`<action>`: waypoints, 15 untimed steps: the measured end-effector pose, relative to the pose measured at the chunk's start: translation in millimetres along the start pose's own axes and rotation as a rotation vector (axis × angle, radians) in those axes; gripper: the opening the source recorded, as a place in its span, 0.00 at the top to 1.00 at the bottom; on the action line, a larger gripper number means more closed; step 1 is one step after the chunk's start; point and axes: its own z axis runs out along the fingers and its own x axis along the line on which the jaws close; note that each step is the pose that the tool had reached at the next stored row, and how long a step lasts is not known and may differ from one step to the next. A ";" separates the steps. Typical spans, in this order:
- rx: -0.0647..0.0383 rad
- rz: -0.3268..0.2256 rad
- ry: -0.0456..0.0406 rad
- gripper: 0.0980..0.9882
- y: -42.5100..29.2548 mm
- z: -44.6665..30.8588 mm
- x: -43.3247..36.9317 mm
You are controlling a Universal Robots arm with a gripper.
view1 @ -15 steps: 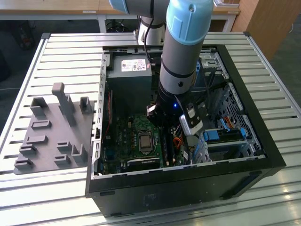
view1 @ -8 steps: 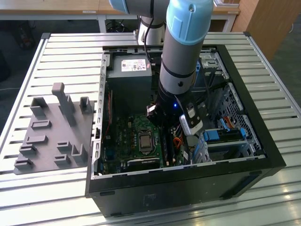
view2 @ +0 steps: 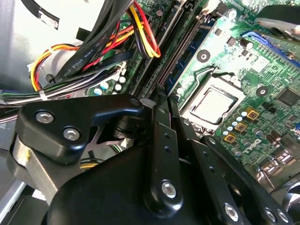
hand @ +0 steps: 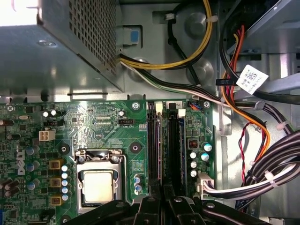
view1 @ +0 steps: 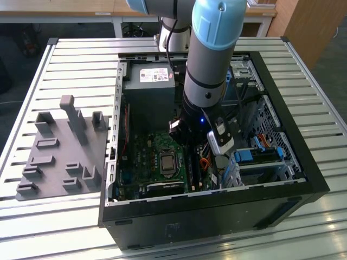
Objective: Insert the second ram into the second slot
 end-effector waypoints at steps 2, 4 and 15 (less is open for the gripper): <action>-0.005 0.000 0.0002 0.96 0.1 0.0 0.0; -0.007 0.000 0.0003 0.96 0.2 -0.2 0.0; -0.008 -0.004 0.0005 0.96 0.6 -9.8 -0.1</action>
